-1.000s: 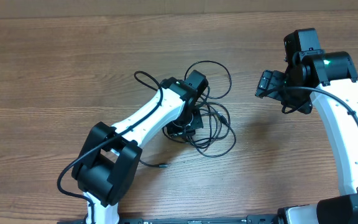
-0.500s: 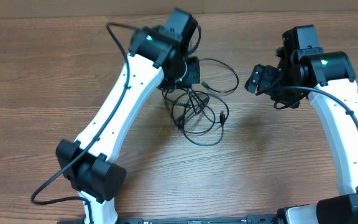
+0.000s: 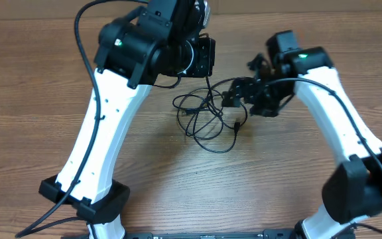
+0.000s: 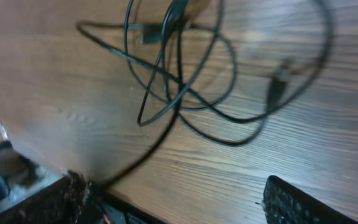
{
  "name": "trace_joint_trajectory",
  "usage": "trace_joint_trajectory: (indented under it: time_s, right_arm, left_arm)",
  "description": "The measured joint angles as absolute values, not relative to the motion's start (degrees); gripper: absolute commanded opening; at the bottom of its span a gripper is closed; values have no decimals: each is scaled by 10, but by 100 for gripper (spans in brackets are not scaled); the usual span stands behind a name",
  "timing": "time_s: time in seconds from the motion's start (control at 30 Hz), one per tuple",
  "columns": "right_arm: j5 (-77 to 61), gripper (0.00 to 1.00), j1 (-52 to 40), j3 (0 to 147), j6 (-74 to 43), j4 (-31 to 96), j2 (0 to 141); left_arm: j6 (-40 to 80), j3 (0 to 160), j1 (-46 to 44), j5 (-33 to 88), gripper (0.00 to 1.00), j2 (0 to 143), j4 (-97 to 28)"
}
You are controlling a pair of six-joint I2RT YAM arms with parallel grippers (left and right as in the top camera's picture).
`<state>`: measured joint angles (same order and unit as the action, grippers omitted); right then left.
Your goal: Untangle cables
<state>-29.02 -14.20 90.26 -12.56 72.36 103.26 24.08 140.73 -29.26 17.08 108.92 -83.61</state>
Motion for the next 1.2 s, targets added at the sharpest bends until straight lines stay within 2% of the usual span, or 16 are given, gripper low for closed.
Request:
trace_joint_trajectory:
  time_s: [0.1,0.43,0.5,0.67,0.7,0.77,0.93,1.07,1.2]
  right_arm:
    - [-297,84,-166,903,-121,699,1057]
    - [-303,74,-215,902,-121,627,1123]
    - [-302,66,-219,902,-122,615,1140]
    - [-302,31,-231,902,-147,577,1174]
    - [-304,27,-233,902,-159,573,1177]
    - [-292,27,-238,902,-185,570,1180]
    - [-198,31,-239,902,-240,592,1189]
    - [-126,38,-236,902,-280,618,1194]
    - [-84,38,-224,902,-299,632,1195]
  left_arm:
    - [235,1431,-293,181,4,1084,-837]
    - [234,1466,-266,194,4,999,-818]
    - [234,1467,-252,195,4,976,-809]
    - [240,1470,-227,196,5,928,-784]
    - [241,1471,-225,196,6,921,-784]
    - [243,1470,-213,200,9,912,-773]
    - [251,1470,-153,204,9,886,-762]
    - [251,1471,-74,221,9,856,-763]
    - [251,1475,15,261,9,834,-763]
